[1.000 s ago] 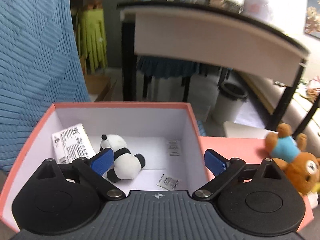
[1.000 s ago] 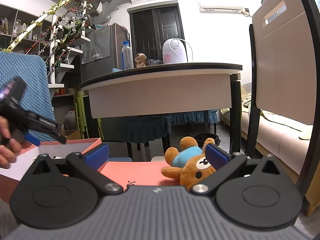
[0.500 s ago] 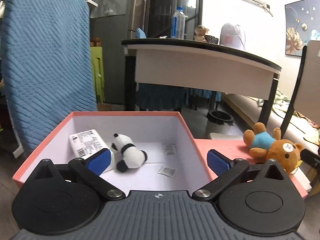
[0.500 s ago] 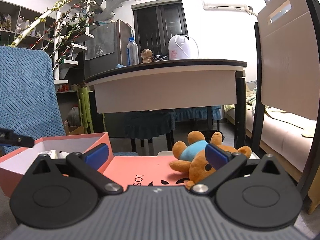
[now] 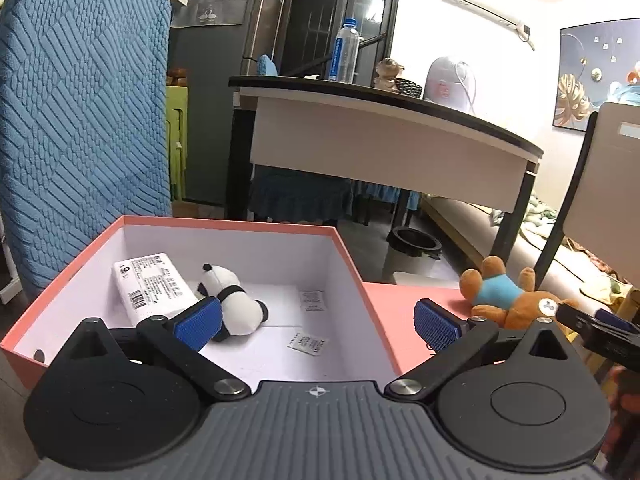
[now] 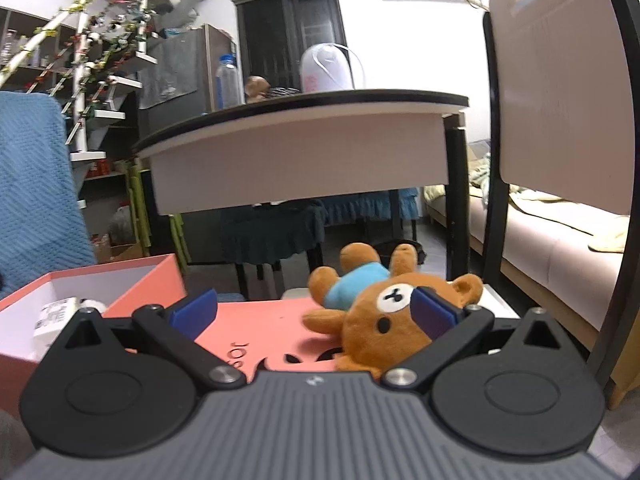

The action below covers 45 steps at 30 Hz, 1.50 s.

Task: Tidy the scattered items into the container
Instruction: 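Move the right gripper toward the brown bear plush, then grasp the brown bear plush with the right gripper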

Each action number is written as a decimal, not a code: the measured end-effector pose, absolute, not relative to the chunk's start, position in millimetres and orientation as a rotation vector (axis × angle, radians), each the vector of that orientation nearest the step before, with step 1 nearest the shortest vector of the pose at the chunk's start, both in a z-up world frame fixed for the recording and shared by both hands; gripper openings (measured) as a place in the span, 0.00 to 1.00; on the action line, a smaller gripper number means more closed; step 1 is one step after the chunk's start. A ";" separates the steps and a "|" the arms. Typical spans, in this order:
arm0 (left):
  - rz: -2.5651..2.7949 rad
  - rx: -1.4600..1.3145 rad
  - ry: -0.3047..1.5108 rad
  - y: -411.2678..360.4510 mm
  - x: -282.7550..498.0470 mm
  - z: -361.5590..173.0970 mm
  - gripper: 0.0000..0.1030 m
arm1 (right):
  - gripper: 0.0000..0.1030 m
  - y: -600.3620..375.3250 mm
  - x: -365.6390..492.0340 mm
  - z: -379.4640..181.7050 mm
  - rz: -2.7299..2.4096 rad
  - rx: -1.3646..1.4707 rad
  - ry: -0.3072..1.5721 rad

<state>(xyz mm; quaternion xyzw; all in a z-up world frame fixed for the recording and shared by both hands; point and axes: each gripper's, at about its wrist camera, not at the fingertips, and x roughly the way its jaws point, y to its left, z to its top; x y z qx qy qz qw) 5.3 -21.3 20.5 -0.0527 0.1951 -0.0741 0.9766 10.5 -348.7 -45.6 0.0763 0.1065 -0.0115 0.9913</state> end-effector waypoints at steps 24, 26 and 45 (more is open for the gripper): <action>-0.158 -0.129 0.378 -11.4 3.5 19.4 1.00 | 0.69 -396.2 98.8 -92.6 -0.120 -0.019 0.412; -0.141 -0.126 0.365 -7.6 0.2 20.9 1.00 | 0.64 -395.8 94.6 -86.9 -0.129 -0.006 0.416; 0.025 -0.142 0.320 44.2 -15.6 25.0 1.00 | 0.61 -327.3 40.5 -19.2 0.004 0.197 0.187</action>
